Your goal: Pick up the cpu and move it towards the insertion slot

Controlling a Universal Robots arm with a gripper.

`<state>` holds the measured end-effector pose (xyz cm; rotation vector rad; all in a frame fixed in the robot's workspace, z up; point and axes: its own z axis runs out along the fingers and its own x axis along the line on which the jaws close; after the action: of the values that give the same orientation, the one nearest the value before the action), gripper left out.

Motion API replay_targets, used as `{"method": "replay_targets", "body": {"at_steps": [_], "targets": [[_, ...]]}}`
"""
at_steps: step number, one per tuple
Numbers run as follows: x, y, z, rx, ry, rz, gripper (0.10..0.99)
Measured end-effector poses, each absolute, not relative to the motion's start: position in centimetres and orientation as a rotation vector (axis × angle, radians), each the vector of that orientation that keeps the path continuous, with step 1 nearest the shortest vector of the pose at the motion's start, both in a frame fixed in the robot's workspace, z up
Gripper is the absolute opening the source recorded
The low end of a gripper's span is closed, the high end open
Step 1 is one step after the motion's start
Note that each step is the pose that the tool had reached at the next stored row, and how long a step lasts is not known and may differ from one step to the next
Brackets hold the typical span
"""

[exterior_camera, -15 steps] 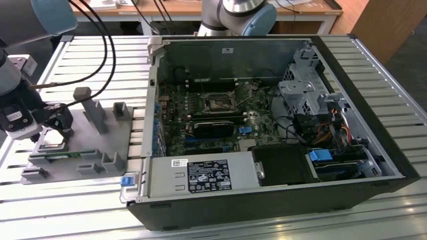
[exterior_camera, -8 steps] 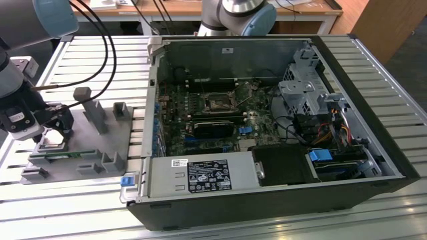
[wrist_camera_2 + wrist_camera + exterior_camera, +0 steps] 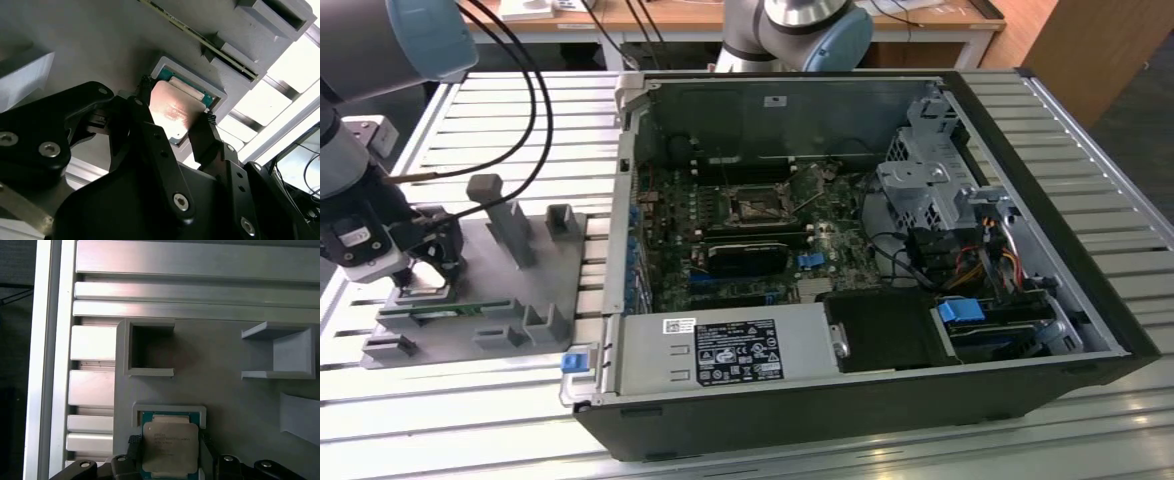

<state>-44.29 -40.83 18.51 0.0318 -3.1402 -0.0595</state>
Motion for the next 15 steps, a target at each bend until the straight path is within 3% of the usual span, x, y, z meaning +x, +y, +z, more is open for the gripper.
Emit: {"method": "replay_targets", "body": {"at_steps": [15], "targets": [[-44.30,-40.83,18.70,0.032,-3.141,-0.060,0.537]]}}
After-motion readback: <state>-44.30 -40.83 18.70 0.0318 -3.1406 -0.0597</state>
